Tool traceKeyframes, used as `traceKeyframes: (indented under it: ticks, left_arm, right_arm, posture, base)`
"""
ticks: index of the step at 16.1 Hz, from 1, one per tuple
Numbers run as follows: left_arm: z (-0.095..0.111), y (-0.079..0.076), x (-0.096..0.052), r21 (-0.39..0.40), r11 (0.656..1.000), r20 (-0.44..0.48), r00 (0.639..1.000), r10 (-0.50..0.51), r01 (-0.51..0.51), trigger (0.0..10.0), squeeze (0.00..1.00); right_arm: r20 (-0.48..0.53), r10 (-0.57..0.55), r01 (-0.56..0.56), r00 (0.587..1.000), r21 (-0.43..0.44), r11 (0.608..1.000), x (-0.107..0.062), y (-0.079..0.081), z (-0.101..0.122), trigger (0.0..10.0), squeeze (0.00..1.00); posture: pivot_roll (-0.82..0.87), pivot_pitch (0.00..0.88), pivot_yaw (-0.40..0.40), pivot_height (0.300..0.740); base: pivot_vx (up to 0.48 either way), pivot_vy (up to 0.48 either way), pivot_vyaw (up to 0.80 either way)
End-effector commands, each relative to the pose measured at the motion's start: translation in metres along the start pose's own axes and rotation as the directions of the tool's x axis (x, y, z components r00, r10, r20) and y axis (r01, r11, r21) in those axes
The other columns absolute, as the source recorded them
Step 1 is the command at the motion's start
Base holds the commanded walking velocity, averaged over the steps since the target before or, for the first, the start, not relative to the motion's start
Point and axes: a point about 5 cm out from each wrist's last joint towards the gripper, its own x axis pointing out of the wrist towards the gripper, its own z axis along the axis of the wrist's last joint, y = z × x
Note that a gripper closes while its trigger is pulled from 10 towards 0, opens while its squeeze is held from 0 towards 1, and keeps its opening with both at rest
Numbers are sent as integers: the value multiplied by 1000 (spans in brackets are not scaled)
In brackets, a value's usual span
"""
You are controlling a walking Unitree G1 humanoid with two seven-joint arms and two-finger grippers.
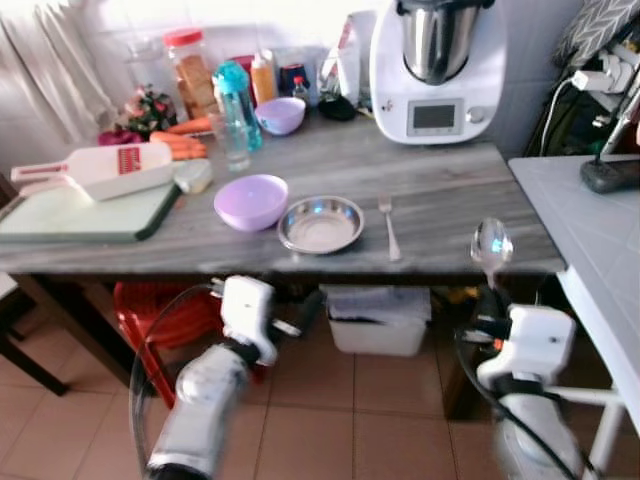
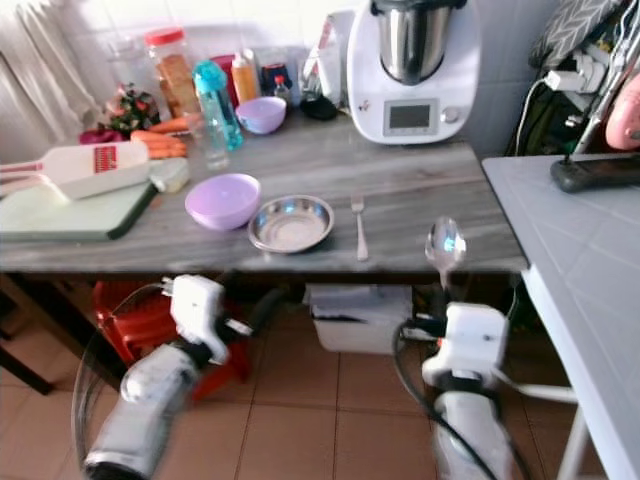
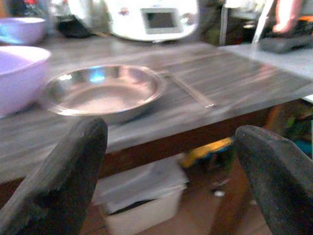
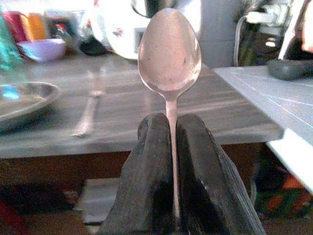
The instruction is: Setting the table
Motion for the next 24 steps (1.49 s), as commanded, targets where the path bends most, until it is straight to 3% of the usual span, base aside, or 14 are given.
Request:
traceKeyframes:
  ticks: [1,16,20,24]
  left_arm:
    - [6,13,-4,41,999,1,999,32,-32,10000,0]
    - [6,16,-6,65,997,-7,999,44,-43,10000,0]
    - [11,14,-13,80,997,13,1000,-20,19,10000,0]
    - [10,11,-25,100,982,-27,987,-159,160,10000,0]
  right_arm:
    - [23,17,-17,1000,22,1000,1,7,5,10000,0]
    - [14,23,-23,1000,28,999,4,8,3,10000,0]
    - [-7,26,-26,1000,31,999,3,7,0,10000,0]
    - [-86,16,-12,996,46,999,6,0,-8,10000,0]
  posture:
    - [-53,0,94,740]
    - [-49,0,96,740]
    - [-50,0,91,740]
    - [-50,0,89,740]
  base:
    - [349,0,0]
    - [346,0,0]
    - [0,0,0]
    - [0,0,0]
